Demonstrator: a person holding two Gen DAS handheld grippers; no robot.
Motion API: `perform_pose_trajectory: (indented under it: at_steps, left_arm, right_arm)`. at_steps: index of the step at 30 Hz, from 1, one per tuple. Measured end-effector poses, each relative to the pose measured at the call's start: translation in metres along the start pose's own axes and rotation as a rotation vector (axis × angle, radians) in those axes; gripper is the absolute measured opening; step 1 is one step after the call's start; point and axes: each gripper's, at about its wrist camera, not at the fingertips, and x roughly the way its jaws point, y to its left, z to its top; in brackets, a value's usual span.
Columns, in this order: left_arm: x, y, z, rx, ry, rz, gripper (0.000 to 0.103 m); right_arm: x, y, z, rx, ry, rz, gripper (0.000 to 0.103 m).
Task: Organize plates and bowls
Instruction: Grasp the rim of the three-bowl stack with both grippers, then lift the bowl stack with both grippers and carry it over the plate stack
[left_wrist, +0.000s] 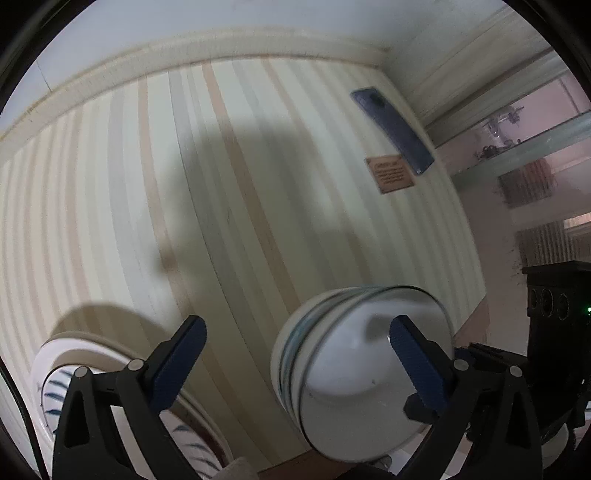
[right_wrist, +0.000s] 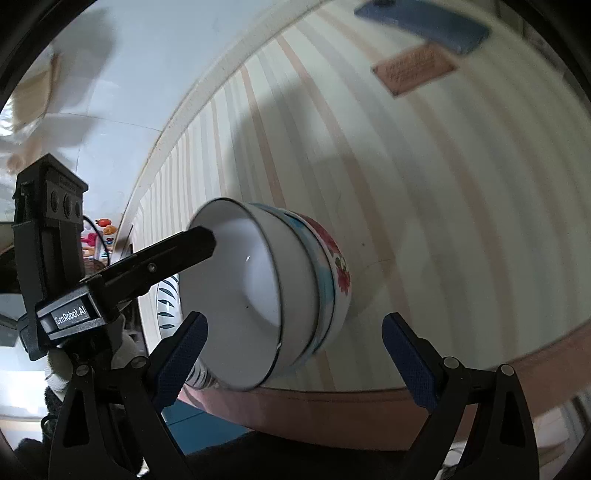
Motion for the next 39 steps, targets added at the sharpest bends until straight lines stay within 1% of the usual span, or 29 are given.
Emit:
perform_pose_trajectory:
  at_steps: [3, 4, 8, 9, 10, 11, 14, 17, 18, 19, 21, 23, 32, 39]
  left_arm:
    - [0.015, 0.007, 0.004, -0.029, 0.039, -0.021, 0.088]
    - [0.019, 0.010, 0.004, -0.044, 0.053, -0.034, 0.083]
    - [0.034, 0.018, 0.002, -0.095, 0.101, -0.084, 0.083]
    - [0.038, 0.020, 0.002, -0.106, 0.111, -0.100, 0.083]
    - [0.039, 0.020, 0.001, -0.110, 0.115, -0.106, 0.080]
    - [0.040, 0.020, 0.000, -0.111, 0.119, -0.124, 0.074]
    - [0.039, 0.018, -0.002, -0.115, 0.107, -0.164, 0.067]
    - [0.042, 0.016, -0.004, -0.129, 0.107, -0.204, 0.062]
    - [0.044, 0.015, -0.004, -0.138, 0.108, -0.218, 0.061]
    - [0.043, 0.015, -0.005, -0.141, 0.098, -0.213, 0.061]
    - [0.042, 0.015, -0.007, -0.146, 0.083, -0.206, 0.060]
    - [0.040, 0.016, -0.009, -0.156, 0.070, -0.203, 0.060]
    - [0.036, 0.021, -0.013, -0.172, 0.049, -0.186, 0.059]
    - [0.031, 0.023, -0.015, -0.175, 0.035, -0.181, 0.059]
  right_arm:
    - [0.020, -0.009, 0.008, 0.021, 0.022, 0.052, 0.097]
    - [0.026, -0.011, 0.010, 0.026, 0.028, 0.071, 0.097]
    - [0.044, -0.020, 0.015, 0.076, 0.052, 0.141, 0.096]
    - [0.047, -0.021, 0.014, 0.085, 0.056, 0.146, 0.095]
    - [0.050, -0.021, 0.014, 0.088, 0.061, 0.149, 0.093]
    - [0.054, -0.021, 0.015, 0.088, 0.067, 0.151, 0.089]
    - [0.062, -0.020, 0.016, 0.093, 0.083, 0.163, 0.080]
    - [0.065, -0.019, 0.018, 0.097, 0.076, 0.164, 0.078]
    - [0.065, -0.018, 0.019, 0.096, 0.074, 0.162, 0.075]
    - [0.065, -0.018, 0.019, 0.100, 0.072, 0.158, 0.072]
    - [0.063, -0.020, 0.017, 0.102, 0.065, 0.148, 0.064]
    - [0.062, -0.020, 0.017, 0.105, 0.058, 0.141, 0.062]
    - [0.060, -0.017, 0.016, 0.080, 0.036, 0.122, 0.061]
    - [0.061, -0.009, 0.021, 0.056, 0.029, 0.101, 0.061]
